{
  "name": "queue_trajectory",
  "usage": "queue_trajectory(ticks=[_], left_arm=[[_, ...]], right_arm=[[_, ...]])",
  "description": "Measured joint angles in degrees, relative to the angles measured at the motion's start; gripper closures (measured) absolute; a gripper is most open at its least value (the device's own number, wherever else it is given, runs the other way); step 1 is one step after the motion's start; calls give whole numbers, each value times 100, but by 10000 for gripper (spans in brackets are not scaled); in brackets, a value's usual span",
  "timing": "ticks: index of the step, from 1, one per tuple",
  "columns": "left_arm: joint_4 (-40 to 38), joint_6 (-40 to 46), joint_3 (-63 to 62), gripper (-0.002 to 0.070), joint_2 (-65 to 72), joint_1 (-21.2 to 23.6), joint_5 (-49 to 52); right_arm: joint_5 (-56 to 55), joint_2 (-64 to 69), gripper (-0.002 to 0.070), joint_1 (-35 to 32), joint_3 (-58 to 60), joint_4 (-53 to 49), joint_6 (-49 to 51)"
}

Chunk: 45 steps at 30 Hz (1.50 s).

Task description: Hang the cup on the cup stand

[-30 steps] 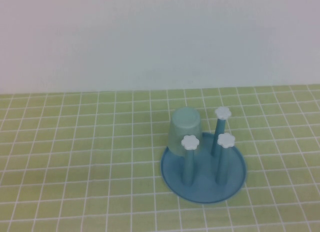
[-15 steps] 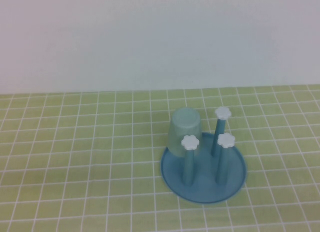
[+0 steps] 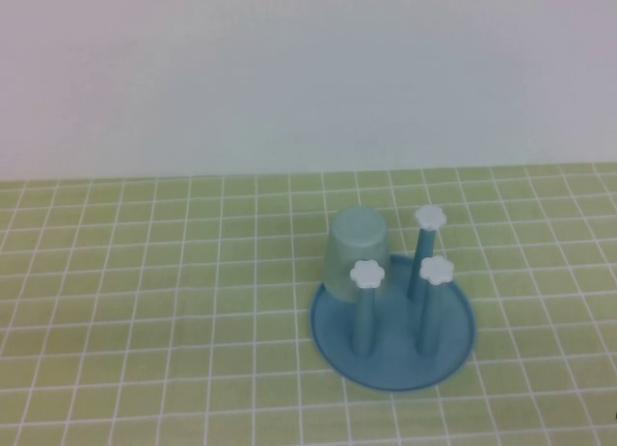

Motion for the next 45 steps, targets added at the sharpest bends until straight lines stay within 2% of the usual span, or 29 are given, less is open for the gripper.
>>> queue_trajectory(ticks=[3,7,13,18,21,23,25,27,29,30,33,38,41,45], left_arm=[[-70,0,0,675,-288,458,-288],[-316,0,0,675,-525,810,-485],[-316,0,0,675,-525,857,-533],[-199,56,100,675,-525,857,-646],[-587,415,265,675,-525,857,-746],[-1399,1264,391,675,-525,857,-746],[-2639,2968,534,675,-525,857,-676],[-4029,4921,724,675,-534,866,-696],[-5054,6205,976,675,-595,923,-848],[-5369,6529,1129,675,-675,1000,-997],[-5601,6506,1634,675,-947,1364,-1666],[-5601,6491,2429,675,-1594,1899,-2150],[-5569,6491,2751,675,-1944,2010,-2135],[-5310,6466,2731,675,-2268,1998,-1201]], right_arm=[[173,-270,678,0,231,0,0],[1019,-903,678,-26,315,-10,24],[1332,-1496,678,-275,324,1,77],[1401,-1506,678,-310,324,12,653],[1511,-1506,678,-310,324,577,598],[1710,-1506,678,-310,324,1488,-142],[2077,-1506,678,-310,324,2679,-1414],[2591,-1506,678,-310,324,4416,-3292],[3193,-1506,678,-310,324,6088,-5074],[3568,-1506,678,-310,324,6896,-5952],[4358,-1506,678,-310,324,8327,-7733],[4434,-1506,678,-379,324,8824,-8701],[4231,-1506,678,-690,349,9210,-9028],[3997,-1537,678,-1356,516,10138,-10105]])
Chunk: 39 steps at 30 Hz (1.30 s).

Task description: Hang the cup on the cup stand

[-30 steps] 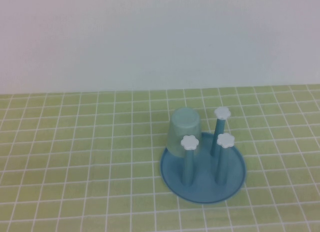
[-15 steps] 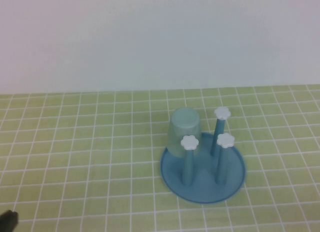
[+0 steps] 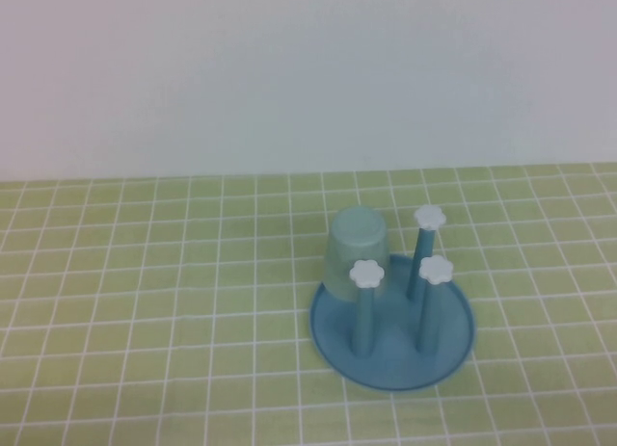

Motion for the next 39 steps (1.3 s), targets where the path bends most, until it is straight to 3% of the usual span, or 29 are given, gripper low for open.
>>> queue_trajectory(ticks=[8,20,31,39], left_arm=[[-10,-723,0,675,12,11,0],[13,-642,0,675,12,11,-19],[13,-642,0,675,21,0,-19],[13,-642,0,675,21,0,-19]], right_arm=[[-38,-730,678,-251,214,375,-648],[-14,-824,678,-262,214,368,-657],[42,-828,678,-262,613,38,803],[18,-828,678,-262,613,-124,759]])
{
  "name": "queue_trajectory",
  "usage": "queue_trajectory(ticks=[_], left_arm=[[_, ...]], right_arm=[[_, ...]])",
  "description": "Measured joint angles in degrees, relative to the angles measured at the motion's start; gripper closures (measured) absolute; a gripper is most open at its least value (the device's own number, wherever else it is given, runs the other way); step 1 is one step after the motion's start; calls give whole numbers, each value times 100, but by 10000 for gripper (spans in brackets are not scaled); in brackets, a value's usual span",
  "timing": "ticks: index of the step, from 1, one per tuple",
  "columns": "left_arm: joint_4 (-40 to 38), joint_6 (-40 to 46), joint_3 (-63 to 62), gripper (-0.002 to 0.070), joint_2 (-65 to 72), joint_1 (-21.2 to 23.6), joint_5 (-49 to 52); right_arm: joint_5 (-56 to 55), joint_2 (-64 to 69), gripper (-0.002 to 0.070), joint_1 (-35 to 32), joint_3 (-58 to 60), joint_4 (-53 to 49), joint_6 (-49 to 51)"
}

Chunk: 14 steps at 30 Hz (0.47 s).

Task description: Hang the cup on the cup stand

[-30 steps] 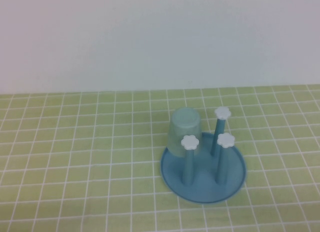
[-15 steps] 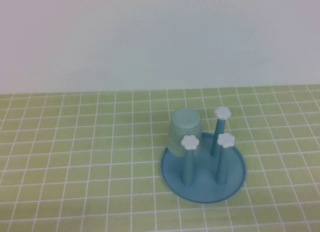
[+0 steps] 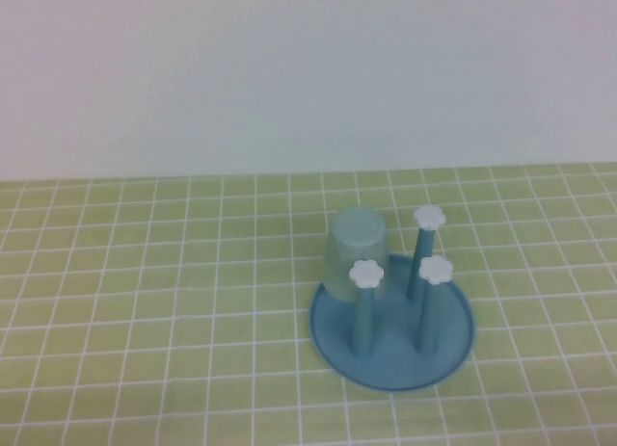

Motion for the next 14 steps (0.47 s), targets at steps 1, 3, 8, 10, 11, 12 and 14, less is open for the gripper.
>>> queue_trajectory(ticks=[1,3,8,10,11,12,14], left_arm=[[0,0,0,675,0,0,0],[0,0,0,675,0,0,0],[0,0,0,675,0,0,0],[0,0,0,675,0,0,0],[0,0,0,675,0,0,0],[0,0,0,675,0,0,0],[0,0,0,675,0,0,0]], right_arm=[[-11,0,678,0,0,0,-61],[-11,0,678,0,1,-47,-177],[-11,0,678,0,1,-83,-235],[-11,0,678,0,1,-91,-224],[-11,0,678,0,1,-91,-224],[-11,0,678,0,1,-95,-213],[-11,0,678,0,1,-95,-213]])
